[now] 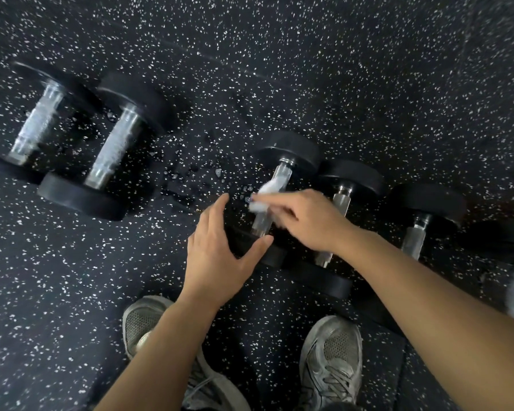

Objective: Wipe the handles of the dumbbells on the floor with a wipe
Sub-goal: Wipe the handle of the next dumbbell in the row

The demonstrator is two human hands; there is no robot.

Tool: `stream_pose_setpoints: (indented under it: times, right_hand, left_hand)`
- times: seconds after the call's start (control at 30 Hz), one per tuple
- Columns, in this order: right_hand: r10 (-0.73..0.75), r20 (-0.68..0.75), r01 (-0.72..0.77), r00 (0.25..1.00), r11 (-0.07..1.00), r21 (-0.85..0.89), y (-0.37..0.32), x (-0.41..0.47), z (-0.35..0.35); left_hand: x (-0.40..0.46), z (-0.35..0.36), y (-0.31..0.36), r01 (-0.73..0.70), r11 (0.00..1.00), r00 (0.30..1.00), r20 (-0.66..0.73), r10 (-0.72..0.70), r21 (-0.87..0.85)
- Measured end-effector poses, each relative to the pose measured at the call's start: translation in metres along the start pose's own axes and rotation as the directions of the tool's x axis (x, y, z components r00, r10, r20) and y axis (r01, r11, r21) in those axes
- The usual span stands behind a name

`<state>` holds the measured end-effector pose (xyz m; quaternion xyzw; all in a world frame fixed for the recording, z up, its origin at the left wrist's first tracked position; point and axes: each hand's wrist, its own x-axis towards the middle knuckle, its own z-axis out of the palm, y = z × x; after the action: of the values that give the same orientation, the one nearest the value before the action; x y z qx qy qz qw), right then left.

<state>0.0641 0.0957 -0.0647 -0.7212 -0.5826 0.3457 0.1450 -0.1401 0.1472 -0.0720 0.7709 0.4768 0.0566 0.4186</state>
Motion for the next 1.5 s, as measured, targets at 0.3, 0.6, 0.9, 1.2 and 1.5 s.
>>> stream_pose_setpoints:
  times: [0.3,0.6,0.9,1.2,1.5]
  right_hand:
    - [0.074,0.054,-0.067,0.996,0.991,-0.113,0.004,-0.008,-0.01]
    - [0.183,-0.247,-0.175,0.952,0.983,0.056,0.029,-0.01,-0.012]
    - [0.002,0.19,-0.017,0.982,0.997,0.078,0.024,-0.034,0.011]
    - [0.113,-0.053,-0.112,0.992,0.994,0.008,0.033,-0.031,0.008]
    - [0.202,-0.099,-0.149,0.974,0.909,0.389,0.025,-0.038,0.018]
  left_hand:
    - [-0.008,0.019,0.016,-0.015,0.998,0.999,0.035,0.013,0.06]
    - [-0.021,0.026,0.021,-0.011,0.995,1.0,0.007,0.01,0.102]
    - [-0.015,0.023,0.023,0.025,0.996,0.999,-0.025,-0.023,0.086]
    - [-0.016,0.021,0.03,0.027,0.994,0.999,-0.024,-0.025,0.107]
    - [-0.02,0.02,0.023,0.032,0.996,0.999,-0.022,-0.03,0.086]
